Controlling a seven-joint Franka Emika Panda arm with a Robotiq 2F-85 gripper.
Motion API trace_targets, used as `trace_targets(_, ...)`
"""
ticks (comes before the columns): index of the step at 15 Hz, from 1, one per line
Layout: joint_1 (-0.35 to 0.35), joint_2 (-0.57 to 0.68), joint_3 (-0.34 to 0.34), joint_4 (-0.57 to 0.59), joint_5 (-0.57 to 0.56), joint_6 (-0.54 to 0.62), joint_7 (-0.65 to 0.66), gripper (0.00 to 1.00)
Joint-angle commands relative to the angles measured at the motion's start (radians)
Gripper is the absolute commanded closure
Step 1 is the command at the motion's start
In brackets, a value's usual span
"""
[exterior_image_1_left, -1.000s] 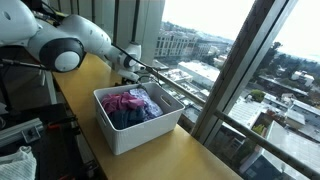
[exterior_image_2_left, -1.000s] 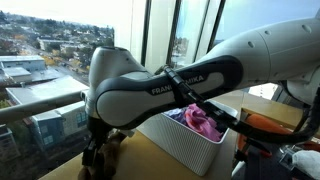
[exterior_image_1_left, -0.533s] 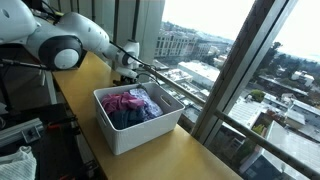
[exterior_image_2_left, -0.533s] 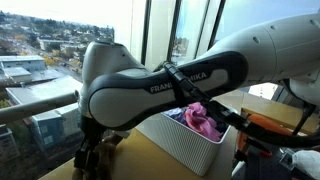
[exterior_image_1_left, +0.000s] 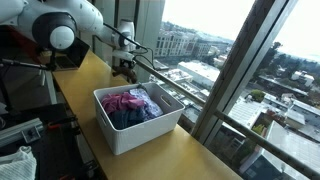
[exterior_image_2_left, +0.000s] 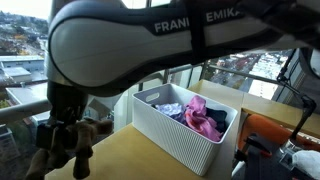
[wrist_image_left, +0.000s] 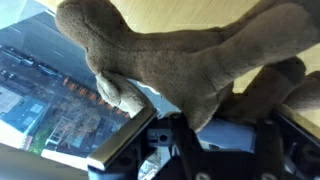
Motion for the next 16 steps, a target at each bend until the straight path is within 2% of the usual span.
trace_targets(1, 0.01, -0.189, -0.039, -0.187, -0.045, 0.025, 0.082, 1.0)
trace_targets(8, -0.028, -0.459, -0.114, -0.488, -0.126, 0.043, 0.213, 1.0)
trace_targets(11, -0.069, -0.554, -0.141, -0.627, -0.125, 0.063, 0.241, 1.0)
trace_targets(16, -0.158, -0.7, -0.18, -0.876, -0.115, 0.159, 0.262, 1.0)
